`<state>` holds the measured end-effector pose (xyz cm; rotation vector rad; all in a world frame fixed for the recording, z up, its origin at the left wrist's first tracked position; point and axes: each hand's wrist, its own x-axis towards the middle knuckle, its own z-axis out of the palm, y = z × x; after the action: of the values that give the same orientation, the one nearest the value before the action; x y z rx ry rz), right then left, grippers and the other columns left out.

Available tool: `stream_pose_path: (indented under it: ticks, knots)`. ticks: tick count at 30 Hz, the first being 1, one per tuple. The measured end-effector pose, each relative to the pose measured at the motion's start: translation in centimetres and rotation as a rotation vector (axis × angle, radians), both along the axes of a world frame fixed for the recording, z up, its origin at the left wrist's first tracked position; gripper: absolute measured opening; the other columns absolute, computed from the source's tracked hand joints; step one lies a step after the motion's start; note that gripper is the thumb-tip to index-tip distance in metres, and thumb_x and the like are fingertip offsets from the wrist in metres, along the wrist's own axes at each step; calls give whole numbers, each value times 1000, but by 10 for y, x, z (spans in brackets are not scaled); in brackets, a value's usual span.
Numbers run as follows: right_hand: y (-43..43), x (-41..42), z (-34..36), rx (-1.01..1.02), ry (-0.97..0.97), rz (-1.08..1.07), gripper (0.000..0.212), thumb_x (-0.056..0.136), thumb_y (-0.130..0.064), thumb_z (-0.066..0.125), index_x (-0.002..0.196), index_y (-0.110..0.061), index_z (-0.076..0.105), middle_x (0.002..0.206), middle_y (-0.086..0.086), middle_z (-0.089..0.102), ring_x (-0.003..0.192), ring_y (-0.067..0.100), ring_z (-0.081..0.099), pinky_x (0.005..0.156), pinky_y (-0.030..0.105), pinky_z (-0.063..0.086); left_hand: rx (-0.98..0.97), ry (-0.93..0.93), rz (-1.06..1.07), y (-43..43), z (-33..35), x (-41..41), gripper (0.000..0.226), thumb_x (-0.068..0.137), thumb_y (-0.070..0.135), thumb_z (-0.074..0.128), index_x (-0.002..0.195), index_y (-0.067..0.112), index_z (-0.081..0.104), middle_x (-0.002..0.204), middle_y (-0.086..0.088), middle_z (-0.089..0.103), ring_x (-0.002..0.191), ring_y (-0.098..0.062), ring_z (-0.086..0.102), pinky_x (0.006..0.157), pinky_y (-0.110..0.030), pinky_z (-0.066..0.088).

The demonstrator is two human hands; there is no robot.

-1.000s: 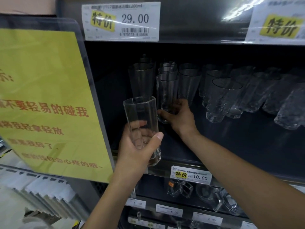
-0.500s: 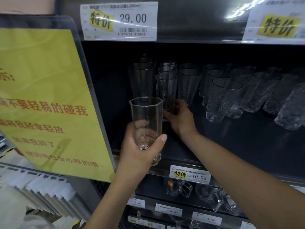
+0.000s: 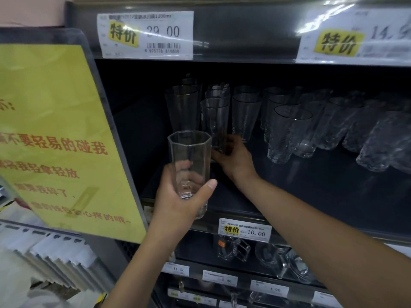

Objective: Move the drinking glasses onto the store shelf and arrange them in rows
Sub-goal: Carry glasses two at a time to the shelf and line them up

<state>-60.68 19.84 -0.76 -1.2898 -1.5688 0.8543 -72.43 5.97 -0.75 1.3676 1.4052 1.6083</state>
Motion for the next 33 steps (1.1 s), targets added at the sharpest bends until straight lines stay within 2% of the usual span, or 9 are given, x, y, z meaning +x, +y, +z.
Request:
stream_pose_path:
  ticks: [3,7,11,14,20,22,24,29,33]
  knots:
    - [-14,21,5,-48,-46,52,66,81,-39,77,136,-18,46,118,-3,58,106,8,54,87,21,42,4,14,2,-4,3,7,54,72,39,74,118,23,52,93,2,68,82,-6,68,68,-13,52]
    - [-38,73,7,-51,-120,114,47,85,-41,72,125,-21,57,111,-4,63,104,11,61,86,19,48,37,49,-12,-6,4,31,66,71,61,73,120,22,51,93,10,69,85,-14,70,79,-35,57]
    - [-62,148,9,-2,-239,106,28,87,-38,71,111,-27,64,102,-8,68,97,6,64,92,25,51,43,62,-45,-5,7,75,59,68,62,60,116,29,51,94,12,69,87,-15,70,82,-46,57]
    - [-75,209,14,17,-295,42,26,87,-36,71,110,-24,66,100,-10,69,96,3,64,93,24,51,34,46,-97,-3,11,114,55,69,57,64,115,30,50,94,10,69,87,-18,70,81,-54,56]
    - [-80,324,15,-47,-529,5,49,84,-56,66,124,-28,61,119,-12,64,111,5,59,99,26,47,-41,50,-135,12,12,192,31,87,34,68,109,37,45,93,10,65,95,-16,66,86,-38,55]
    - [-76,352,14,-104,-661,64,68,77,-72,59,132,-34,54,131,-11,56,122,9,51,104,31,42,-99,21,-145,21,10,216,35,88,37,65,116,32,44,97,10,63,92,-10,65,83,-36,56]
    - [-72,372,12,-152,-760,126,78,72,-81,52,137,-39,47,138,-12,49,132,13,41,112,38,34,-130,42,-113,31,12,237,44,90,40,64,123,23,41,99,10,62,89,-1,61,77,-20,51]
    - [-64,389,-1,-90,-886,184,73,83,-72,50,147,-40,36,158,-9,26,147,16,19,120,42,13,-156,3,-70,55,15,267,46,88,26,71,120,14,39,99,3,61,84,3,57,59,-2,43]
    - [-59,393,-8,-49,-903,204,75,81,-77,41,148,-43,33,161,-10,21,148,14,14,120,42,11,-159,88,-63,68,12,271,55,82,24,79,117,16,38,102,3,63,90,2,60,71,-4,47]
